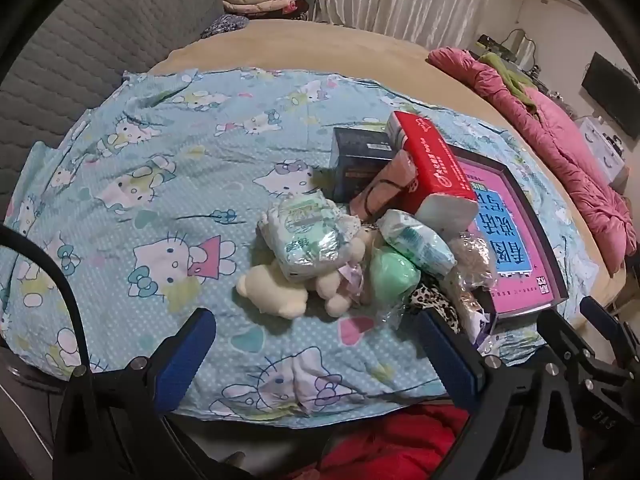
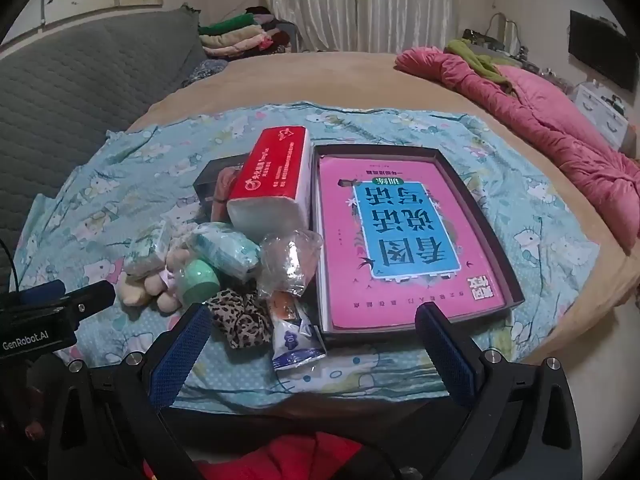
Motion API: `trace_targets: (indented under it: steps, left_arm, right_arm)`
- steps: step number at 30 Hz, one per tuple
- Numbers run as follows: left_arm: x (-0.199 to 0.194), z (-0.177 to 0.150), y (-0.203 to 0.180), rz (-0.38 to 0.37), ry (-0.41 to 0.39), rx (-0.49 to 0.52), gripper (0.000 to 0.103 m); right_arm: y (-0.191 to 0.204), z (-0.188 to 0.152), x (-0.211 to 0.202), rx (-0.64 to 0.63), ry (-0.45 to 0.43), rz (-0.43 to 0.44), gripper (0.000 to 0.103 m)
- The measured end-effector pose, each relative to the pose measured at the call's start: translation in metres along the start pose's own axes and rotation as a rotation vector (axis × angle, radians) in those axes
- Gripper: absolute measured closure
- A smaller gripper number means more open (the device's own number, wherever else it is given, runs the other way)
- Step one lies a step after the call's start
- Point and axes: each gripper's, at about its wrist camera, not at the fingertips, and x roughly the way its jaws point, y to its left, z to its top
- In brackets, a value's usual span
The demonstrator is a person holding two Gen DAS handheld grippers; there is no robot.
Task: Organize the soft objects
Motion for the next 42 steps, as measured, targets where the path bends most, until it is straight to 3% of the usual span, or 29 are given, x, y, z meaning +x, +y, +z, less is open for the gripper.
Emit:
trace_targets:
  steps: [4, 5, 42]
  left_arm:
    - [0.004, 0.001, -0.011, -0.001, 0.038, 0.004, 0.002]
    - [0.006, 0.004, -0.006, -0.015, 0.049, -0.005, 0.002]
    - [0.002, 0.0, -0.012, -0.024, 0.029, 0.022, 0.002]
  right_arm:
    - [0.003, -0.003, -0.009, -0.001, -0.018, 0.007, 0.001]
    - [0.001, 0.003, -0.003, 0.007, 0.019, 0.004, 0.001]
    - [-0.001, 0.004, -0.004, 0.022, -0.006, 0.024, 0.001]
